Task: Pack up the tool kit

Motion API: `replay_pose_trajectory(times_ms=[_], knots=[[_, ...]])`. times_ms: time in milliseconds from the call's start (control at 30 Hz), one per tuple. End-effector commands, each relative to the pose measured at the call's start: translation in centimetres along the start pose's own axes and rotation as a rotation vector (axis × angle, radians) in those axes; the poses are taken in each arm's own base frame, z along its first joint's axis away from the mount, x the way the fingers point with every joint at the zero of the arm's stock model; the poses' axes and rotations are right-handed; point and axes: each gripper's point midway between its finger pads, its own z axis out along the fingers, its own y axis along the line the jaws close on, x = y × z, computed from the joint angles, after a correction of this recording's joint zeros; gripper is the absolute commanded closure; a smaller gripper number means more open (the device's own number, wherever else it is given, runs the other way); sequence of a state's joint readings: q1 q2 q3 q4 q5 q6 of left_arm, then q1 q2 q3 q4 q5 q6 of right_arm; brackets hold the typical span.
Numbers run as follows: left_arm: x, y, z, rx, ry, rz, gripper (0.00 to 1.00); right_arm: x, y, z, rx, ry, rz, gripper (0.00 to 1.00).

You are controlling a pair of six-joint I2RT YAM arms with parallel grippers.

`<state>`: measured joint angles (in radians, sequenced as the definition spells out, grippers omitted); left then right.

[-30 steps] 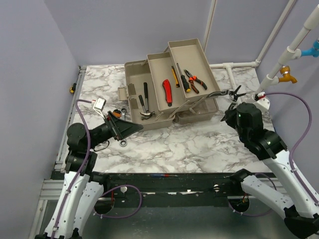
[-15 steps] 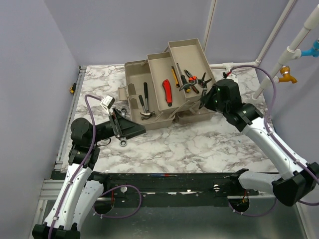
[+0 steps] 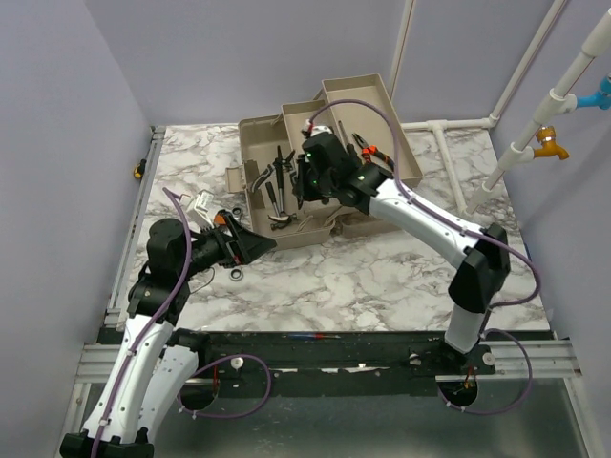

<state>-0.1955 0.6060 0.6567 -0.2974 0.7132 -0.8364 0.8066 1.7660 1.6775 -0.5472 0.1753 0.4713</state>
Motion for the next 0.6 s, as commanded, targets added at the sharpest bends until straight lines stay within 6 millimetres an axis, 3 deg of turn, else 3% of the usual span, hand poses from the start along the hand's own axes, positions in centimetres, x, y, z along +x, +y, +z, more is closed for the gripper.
replay_pose_trajectory(times_ms=[0, 133, 367, 467, 567], knots=[[-1.4, 6.5, -0.8, -0.311, -0.128, 0.092, 0.02, -0.8, 2.1, 0.7, 0.027, 0.001, -0.135, 0.99], [-2.7, 9.1, -3.0, -0.506, -0.226, 0.101, 0.01, -0.1, 3.1, 2.1, 0.027, 0.038, -0.21, 0.99], [-3.5, 8.3, -5.5, -0.579, -0.297, 0.075, 0.02, 1.9, 1.7, 5.3, 0.129, 0.127, -0.291, 0.99], [-3.7, 9.3, -6.2, -0.645, -0.313, 0.067, 0.02, 2.2, 0.9, 6.0, 0.178, 0.133, -0.301, 0.99], [-3.5, 10.4, -6.2, -0.688, -0.308, 0.036, 0.02, 2.0, 0.2, 6.3, 0.228, 0.127, -0.311, 0.92]])
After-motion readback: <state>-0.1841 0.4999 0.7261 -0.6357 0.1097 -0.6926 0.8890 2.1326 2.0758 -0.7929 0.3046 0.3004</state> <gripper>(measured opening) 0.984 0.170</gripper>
